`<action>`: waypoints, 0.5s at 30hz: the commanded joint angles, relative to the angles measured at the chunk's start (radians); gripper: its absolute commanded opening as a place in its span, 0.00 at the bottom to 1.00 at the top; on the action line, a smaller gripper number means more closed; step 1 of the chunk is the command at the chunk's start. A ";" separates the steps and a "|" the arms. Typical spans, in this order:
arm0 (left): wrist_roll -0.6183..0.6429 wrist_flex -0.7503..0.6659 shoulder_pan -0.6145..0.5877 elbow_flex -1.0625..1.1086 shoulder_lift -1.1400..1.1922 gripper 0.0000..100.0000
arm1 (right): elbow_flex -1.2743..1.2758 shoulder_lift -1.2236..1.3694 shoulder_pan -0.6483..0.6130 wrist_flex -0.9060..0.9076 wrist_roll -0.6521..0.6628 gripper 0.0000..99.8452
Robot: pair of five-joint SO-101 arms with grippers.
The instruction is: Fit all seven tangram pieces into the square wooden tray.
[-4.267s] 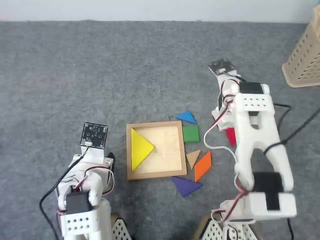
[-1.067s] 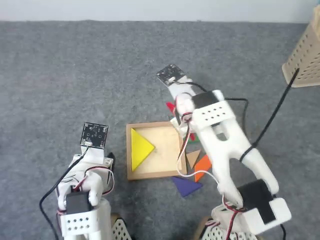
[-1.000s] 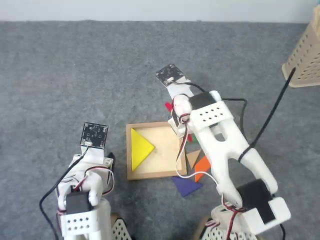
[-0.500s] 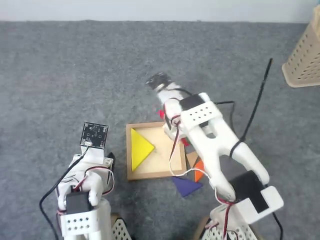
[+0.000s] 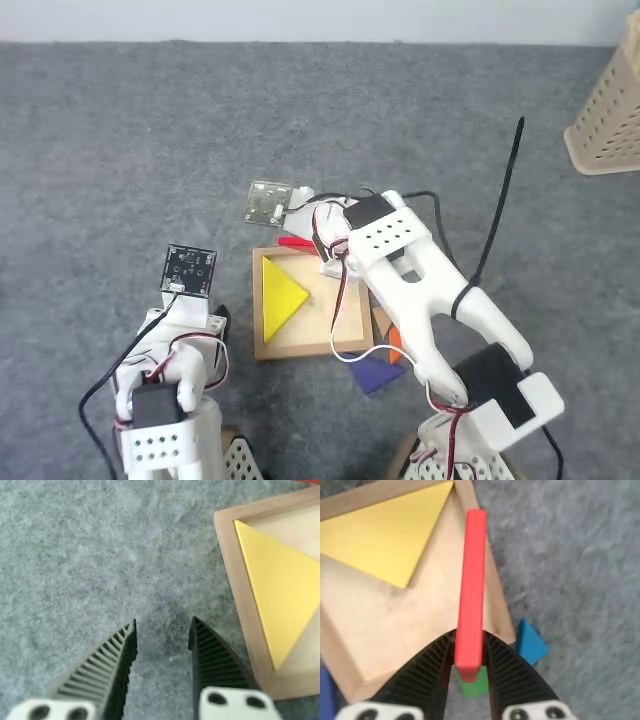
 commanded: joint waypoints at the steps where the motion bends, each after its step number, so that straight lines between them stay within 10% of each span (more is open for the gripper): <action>1: -0.005 0.005 0.002 -0.012 -0.006 0.17 | -0.020 -0.008 -0.013 -0.076 0.098 0.01; 15: -0.005 0.005 0.002 -0.012 -0.006 0.17 | 0.011 0.111 -0.015 -0.186 0.101 0.01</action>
